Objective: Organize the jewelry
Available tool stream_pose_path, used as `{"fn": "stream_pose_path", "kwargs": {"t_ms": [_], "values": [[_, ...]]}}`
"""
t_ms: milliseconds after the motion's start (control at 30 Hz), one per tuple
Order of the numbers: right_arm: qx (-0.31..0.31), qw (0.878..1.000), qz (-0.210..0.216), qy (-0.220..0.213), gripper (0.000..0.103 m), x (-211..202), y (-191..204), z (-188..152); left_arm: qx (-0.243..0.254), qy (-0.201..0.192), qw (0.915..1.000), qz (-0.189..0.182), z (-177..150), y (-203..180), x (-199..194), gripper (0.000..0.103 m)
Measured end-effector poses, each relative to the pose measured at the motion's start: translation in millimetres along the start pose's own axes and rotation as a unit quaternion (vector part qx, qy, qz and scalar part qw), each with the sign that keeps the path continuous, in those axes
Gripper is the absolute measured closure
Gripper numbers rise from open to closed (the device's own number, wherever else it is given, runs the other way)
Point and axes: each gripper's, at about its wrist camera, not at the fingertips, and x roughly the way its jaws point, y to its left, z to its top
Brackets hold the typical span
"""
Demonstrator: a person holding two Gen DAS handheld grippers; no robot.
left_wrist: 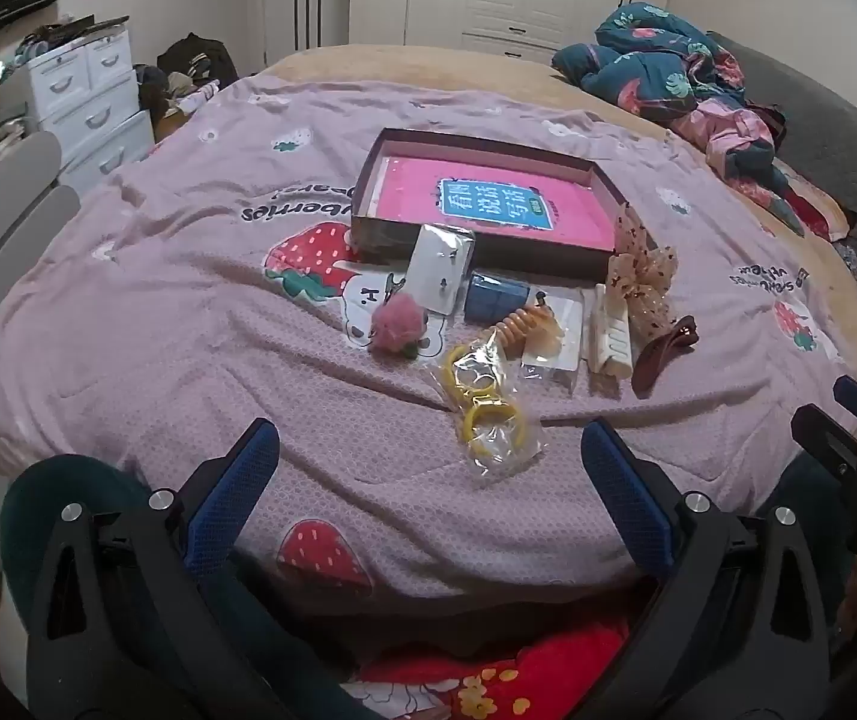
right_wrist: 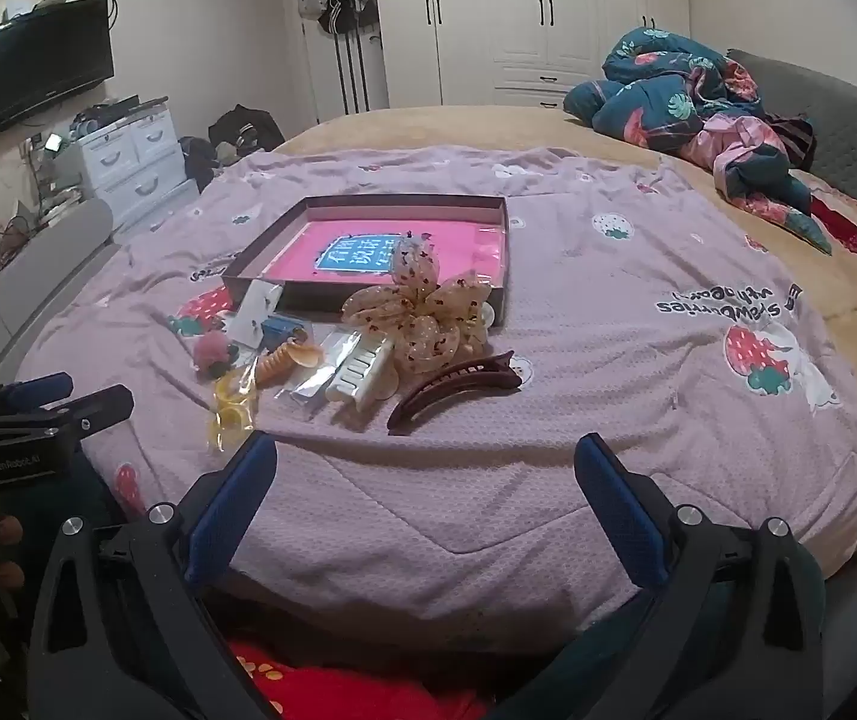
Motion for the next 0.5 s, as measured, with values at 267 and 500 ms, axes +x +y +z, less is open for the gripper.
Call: {"fn": "stream_pose_path", "kwargs": {"t_ms": [267,500], "values": [[0.001,1.0,0.0,-0.003,0.004,-2.3,0.7,0.1,0.0,-0.003,1.0,0.0,0.5,0.8,-0.9,0.009],[0.001,1.0,-0.001,-0.002,0.004,-3.6,0.4,-0.6,0.001,-0.003,1.0,-0.003,0.3,-0.4,-5.0,0.009]]}}
